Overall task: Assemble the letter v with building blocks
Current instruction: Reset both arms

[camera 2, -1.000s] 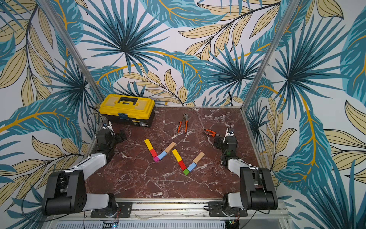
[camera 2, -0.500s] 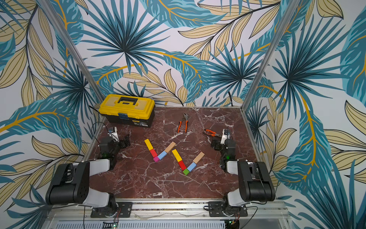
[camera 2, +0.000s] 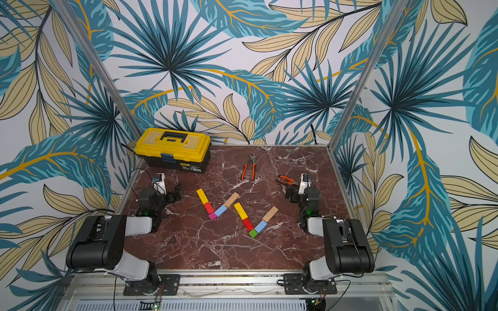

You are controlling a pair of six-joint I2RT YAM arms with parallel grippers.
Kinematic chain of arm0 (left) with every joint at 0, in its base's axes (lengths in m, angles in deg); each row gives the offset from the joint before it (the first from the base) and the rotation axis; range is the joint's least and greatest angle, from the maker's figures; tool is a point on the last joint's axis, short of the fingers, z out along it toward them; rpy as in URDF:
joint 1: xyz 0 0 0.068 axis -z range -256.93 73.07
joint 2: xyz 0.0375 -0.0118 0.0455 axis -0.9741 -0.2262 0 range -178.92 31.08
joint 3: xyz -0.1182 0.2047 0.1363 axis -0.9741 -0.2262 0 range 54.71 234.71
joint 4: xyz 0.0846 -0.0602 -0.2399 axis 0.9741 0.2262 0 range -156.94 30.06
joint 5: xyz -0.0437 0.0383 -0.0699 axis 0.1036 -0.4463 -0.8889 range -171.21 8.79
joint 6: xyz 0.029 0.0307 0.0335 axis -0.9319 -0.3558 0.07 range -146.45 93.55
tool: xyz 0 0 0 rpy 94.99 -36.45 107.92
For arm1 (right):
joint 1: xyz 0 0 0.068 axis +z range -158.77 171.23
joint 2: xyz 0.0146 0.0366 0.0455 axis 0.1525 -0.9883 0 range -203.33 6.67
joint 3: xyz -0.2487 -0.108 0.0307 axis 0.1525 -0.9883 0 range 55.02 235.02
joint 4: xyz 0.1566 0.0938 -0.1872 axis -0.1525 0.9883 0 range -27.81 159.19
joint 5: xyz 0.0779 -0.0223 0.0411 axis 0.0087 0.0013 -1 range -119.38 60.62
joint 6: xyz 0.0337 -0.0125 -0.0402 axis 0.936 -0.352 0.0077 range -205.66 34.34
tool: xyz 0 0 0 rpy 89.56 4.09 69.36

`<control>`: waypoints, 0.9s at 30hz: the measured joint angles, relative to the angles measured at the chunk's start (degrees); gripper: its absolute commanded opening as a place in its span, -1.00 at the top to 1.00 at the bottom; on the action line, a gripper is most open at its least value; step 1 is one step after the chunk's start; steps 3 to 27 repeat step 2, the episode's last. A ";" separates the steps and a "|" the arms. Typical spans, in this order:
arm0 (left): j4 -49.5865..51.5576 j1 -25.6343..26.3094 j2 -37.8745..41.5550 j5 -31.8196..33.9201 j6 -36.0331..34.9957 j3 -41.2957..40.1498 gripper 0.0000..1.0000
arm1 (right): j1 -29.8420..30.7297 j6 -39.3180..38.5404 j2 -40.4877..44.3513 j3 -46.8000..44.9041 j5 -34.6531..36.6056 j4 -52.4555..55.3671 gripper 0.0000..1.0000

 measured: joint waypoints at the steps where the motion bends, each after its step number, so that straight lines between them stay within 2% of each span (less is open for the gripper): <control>1: -0.07 0.00 0.00 0.13 0.02 0.00 -0.99 | 0.02 -0.09 0.00 0.00 0.04 0.02 -0.99; 27: -0.11 0.00 0.00 0.22 0.02 0.00 -0.99 | 0.04 -0.09 0.00 0.00 0.20 0.02 -0.99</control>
